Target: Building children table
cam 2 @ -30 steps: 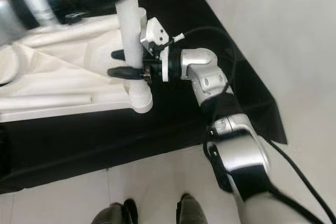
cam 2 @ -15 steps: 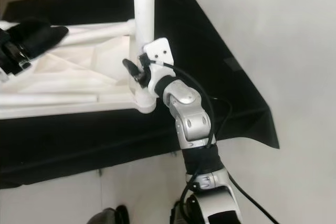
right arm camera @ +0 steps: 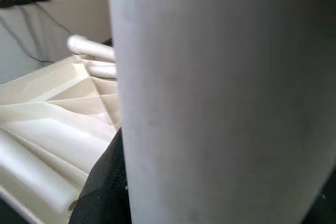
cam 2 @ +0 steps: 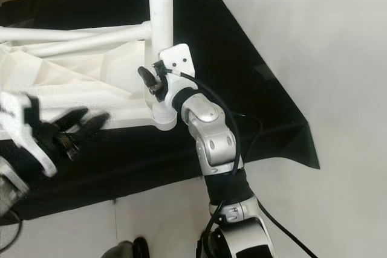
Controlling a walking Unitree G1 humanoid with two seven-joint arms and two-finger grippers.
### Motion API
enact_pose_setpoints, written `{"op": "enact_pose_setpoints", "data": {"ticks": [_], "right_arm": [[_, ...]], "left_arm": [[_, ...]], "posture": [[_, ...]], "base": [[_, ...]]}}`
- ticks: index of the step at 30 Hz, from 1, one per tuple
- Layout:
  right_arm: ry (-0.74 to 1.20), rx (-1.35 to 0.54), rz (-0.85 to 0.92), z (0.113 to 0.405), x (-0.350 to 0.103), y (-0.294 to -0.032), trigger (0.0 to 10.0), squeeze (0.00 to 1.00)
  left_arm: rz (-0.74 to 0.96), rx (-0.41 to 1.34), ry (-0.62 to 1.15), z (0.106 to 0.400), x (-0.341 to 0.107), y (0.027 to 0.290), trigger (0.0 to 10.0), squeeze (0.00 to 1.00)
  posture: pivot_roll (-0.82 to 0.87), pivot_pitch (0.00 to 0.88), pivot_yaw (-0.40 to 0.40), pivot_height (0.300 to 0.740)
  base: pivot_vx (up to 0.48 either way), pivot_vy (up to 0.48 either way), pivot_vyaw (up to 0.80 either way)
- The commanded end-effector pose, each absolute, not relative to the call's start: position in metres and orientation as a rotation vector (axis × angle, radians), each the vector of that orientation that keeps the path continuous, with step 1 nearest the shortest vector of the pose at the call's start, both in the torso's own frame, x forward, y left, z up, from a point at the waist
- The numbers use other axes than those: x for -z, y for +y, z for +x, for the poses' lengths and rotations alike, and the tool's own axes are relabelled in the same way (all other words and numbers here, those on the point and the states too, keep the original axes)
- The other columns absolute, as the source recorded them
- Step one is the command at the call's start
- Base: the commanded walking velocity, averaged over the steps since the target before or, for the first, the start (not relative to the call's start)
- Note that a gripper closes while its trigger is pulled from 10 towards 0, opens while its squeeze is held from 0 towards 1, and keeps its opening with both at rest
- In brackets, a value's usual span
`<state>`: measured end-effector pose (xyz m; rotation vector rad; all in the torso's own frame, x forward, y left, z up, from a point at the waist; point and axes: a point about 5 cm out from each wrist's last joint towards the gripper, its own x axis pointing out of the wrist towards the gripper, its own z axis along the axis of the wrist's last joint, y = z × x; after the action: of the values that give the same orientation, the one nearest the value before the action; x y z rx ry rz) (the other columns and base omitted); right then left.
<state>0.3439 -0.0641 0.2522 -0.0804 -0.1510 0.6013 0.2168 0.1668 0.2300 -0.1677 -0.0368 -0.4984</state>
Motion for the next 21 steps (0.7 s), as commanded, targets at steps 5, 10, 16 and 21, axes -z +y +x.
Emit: {"op": "enact_pose_setpoints", "data": {"ticks": [5, 10, 16, 21], "right_arm": [[-0.108, -0.746, -0.048, 0.347, -0.241, -0.069, 10.0, 1.00], [-0.159, -0.918, -0.084, 0.345, -0.253, -0.070, 10.0, 0.00], [-0.182, -1.155, -0.178, 0.351, -0.271, -0.082, 10.0, 0.00], [-0.171, -1.431, -0.192, 0.350, -0.290, -0.094, 10.0, 0.00]], "left_arm": [[-0.136, 0.502, -0.003, 0.204, -0.216, 0.150, 10.0, 0.00], [-0.134, 0.493, 0.037, 0.195, -0.202, 0.139, 10.0, 0.00], [-0.134, 0.456, 0.074, 0.184, -0.185, 0.130, 10.0, 0.00], [-0.123, 0.424, 0.093, 0.174, -0.171, 0.124, 10.0, 0.00]], "posture": [[-0.05, 0.272, 0.024, 0.740], [-0.04, 0.277, 0.021, 0.740], [-0.04, 0.279, 0.014, 0.740], [-0.04, 0.283, 0.003, 0.740]], "base": [[0.000, 0.000, 0.00], [0.000, 0.000, 0.00], [0.000, 0.000, 0.00], [0.000, 0.000, 0.00]]}}
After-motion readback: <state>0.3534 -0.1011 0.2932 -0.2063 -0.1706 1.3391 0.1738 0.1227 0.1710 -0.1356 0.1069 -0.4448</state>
